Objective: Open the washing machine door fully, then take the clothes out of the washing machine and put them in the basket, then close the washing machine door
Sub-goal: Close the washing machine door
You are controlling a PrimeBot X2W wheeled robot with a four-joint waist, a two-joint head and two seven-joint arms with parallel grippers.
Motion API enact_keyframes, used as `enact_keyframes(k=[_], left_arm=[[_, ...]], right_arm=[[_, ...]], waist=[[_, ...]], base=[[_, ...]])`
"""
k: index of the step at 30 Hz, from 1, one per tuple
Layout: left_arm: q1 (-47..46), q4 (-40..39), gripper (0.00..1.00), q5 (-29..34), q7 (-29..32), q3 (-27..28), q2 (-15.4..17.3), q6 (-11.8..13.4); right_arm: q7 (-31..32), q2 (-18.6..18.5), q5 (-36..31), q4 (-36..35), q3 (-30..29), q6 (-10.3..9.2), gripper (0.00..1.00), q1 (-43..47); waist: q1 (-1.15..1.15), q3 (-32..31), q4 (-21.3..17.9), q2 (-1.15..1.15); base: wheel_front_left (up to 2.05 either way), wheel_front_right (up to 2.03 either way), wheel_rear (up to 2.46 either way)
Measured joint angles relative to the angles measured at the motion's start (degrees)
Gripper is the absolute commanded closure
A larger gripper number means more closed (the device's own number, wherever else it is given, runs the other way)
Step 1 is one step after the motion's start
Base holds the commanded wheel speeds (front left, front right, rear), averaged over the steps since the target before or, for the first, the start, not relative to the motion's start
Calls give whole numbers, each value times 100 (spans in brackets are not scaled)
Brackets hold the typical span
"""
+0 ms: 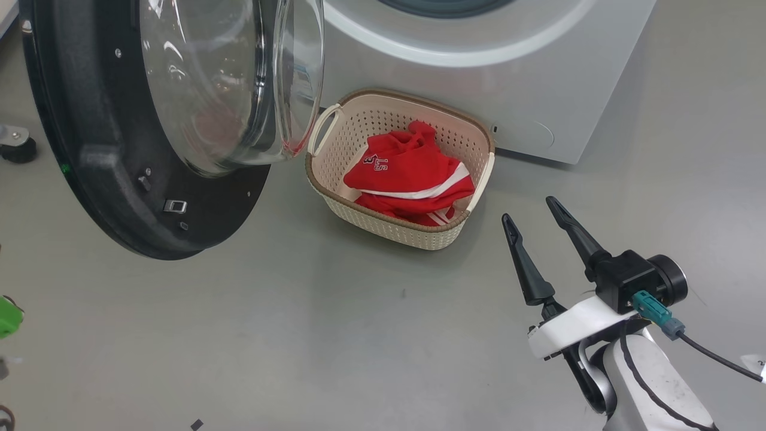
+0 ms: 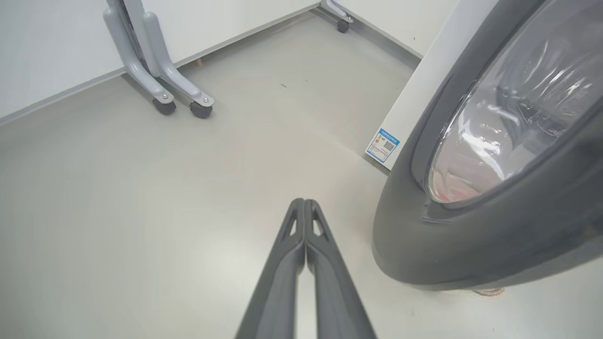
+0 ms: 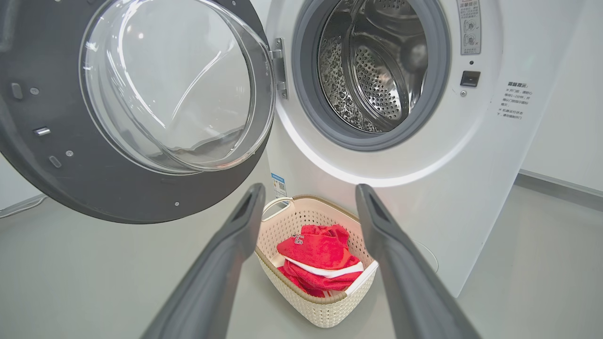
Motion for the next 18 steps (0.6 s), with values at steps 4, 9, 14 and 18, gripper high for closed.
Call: enact_keyframes(k=[4,9,14,18], left_arm=[[254,-122,100,143,-642,-136,25,0],[559,-271,100,428,-1392,-302,78,-1],[739,-347,100,605,-2042,-434,64,-1],[821,-408,100,749,-2510,-535,26,-25]], right_arm=[[0,0,0,7,1,-1,0,1],[0,1,0,13,0,-1,0,3],[-1,2,1,26,-3,-1,0,6],[-1,5,1,33,0,-1,0,7]], waist=[[0,-9,2,0],[0,-26,-6,0],[0,-45,-7,0],[0,-65,-2,0]], base=[[0,0,0],[0,0,0],[0,0,0],[0,0,0]])
